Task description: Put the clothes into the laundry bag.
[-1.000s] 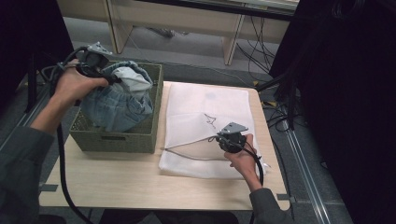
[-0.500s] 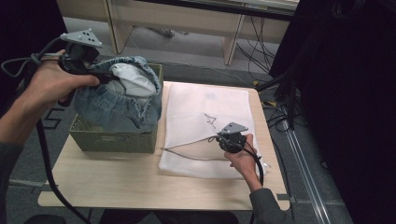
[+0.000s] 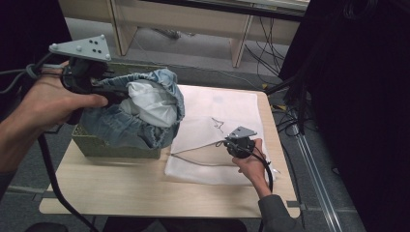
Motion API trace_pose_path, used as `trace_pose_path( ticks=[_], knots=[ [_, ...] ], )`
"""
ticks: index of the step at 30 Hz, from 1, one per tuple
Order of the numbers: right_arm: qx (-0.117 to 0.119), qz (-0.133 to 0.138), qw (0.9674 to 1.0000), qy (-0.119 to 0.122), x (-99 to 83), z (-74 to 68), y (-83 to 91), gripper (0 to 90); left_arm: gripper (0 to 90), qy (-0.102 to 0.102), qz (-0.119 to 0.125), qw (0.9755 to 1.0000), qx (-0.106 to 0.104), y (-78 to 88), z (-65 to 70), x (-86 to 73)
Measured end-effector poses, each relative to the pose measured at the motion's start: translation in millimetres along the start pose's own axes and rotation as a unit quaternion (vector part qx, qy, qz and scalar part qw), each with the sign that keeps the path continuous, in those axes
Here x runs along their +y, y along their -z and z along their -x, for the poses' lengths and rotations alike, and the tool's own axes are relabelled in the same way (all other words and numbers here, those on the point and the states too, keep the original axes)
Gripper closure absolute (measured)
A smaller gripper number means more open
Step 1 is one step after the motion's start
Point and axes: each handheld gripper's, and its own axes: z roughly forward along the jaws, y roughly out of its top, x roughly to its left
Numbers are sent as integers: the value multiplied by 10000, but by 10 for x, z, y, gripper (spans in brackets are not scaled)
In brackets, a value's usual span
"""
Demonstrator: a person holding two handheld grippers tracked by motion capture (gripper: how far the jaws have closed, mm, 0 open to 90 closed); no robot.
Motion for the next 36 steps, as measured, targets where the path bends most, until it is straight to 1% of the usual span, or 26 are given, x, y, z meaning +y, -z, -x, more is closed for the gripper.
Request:
trace_pose_path(
  ticks=[3,4,7,8,10,11,12,14,16,18,21,22,23,24,25,26,27,28,29,30,31,32,33,34,35,36],
  knots=[
    [12,-28,10000,50,-6,8,6,838,757,-58,102,9998,-128,35,69,96],
    [28,-22,10000,60,-1,14,4,838,756,-20,186,9994,-282,37,112,143],
    [27,-44,10000,5,-3,-2,7,838,756,8,206,9990,-396,-9,153,149],
    [27,-99,9999,-11,-4,-3,19,838,756,21,199,9985,-501,-68,175,132],
    [20,-19,10000,21,1,6,7,838,756,67,152,9973,-717,-238,231,57],
    [20,-19,10000,21,1,6,7,838,756,67,152,9973,-717,-238,231,57],
    [18,-84,10000,-25,-3,-5,18,838,756,65,104,9965,-832,-371,282,2],
    [38,-7,9999,107,-7,17,-2,838,756,79,111,9951,-976,-495,324,-38],
    [20,-29,10000,17,-5,12,6,838,756,42,110,9948,-1015,-592,351,-47],
    [26,-14,10000,53,-11,15,-1,838,755,23,161,9948,-1004,-662,366,-22],
    [22,-22,10000,19,-11,12,2,838,755,-49,248,9942,-1045,-693,380,40],
    [35,-4,10000,53,-8,18,0,838,755,-184,276,9954,-897,-718,397,105],
    [39,-12,10000,61,-11,17,0,838,754,-184,276,9954,-897,-718,397,105],
    [43,-24,10000,37,-14,14,2,838,753,-224,314,9951,-908,-772,419,132],
    [26,-102,9999,-109,-16,-5,16,838,753,-224,314,9951,-908,-772,419,132],
    [26,-102,9999,-109,-16,-5,16,838,753,-264,287,9949,-929,-810,440,127],
    [24,-85,9999,-85,-12,5,16,838,752,-333,242,9949,-920,-861,467,108],
    [26,-96,9999,-89,-13,7,20,838,750,-369,95,9944,-987,-992,516,27],
    [7,-39,10000,4,-17,22,13,838,749,-369,95,9944,-987,-992,516,27],
    [34,-59,10000,-52,-21,20,14,838,749,-326,-43,9941,-1038,-1154,541,-103],
    [-10,-51,10000,-53,-22,25,19,837,748,-326,-43,9941,-1038,-1154,541,-103],
    [-37,-42,10000,17,-21,47,22,837,748,-206,-143,9937,-1093,-1321,545,-262],
    [-37,-42,10000,17,-21,47,22,837,748,-206,-143,9937,-1093,-1321,545,-262],
    [28,-95,9999,-135,-30,33,25,836,747,-64,-258,9924,-1198,-1472,536,-424],
    [28,-95,9999,-135,-30,33,25,836,747,-64,-258,9924,-1198,-1472,536,-424],
    [-16,-53,10000,-54,-36,46,17,836,747,1,-307,9923,-1202,-1551,534,-515]
  ],
)
